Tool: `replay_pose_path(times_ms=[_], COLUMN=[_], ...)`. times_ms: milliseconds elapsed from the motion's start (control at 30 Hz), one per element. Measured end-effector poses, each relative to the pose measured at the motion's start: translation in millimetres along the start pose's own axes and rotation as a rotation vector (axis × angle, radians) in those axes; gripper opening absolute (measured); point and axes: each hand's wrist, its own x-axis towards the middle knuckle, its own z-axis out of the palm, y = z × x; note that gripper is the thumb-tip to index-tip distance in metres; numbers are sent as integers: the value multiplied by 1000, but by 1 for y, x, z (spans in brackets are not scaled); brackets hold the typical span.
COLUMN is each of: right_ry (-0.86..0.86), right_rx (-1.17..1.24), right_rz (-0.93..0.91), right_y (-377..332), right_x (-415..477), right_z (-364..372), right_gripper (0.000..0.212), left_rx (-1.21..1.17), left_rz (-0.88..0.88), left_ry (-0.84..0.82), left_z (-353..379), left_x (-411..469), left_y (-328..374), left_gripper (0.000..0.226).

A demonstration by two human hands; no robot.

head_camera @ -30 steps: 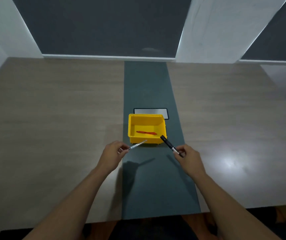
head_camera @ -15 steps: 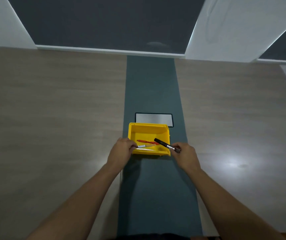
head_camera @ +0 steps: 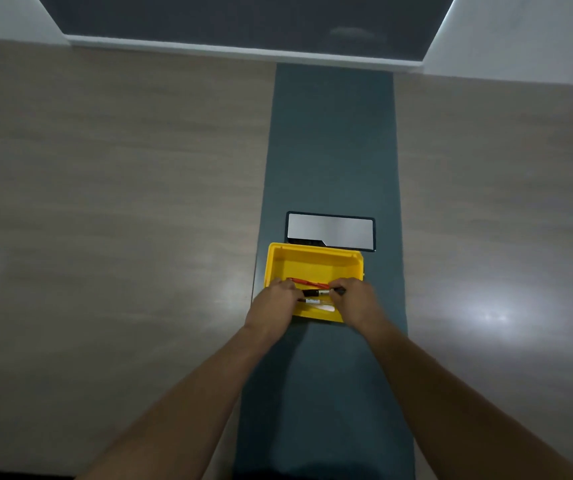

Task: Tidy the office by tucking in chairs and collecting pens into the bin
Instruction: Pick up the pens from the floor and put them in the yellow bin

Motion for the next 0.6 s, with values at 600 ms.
replay_pose_path(times_ms=[600], right_ry=[60], right_rx=[360], right_rz=[246], right_y=[55], right_x=[-21], right_z=[-8], right_gripper=[39], left_rx=[-1047], left_rz=[-500], left_ry=[212], left_z=[-3], left_x=[-10], left_y=[8], left_gripper=[46])
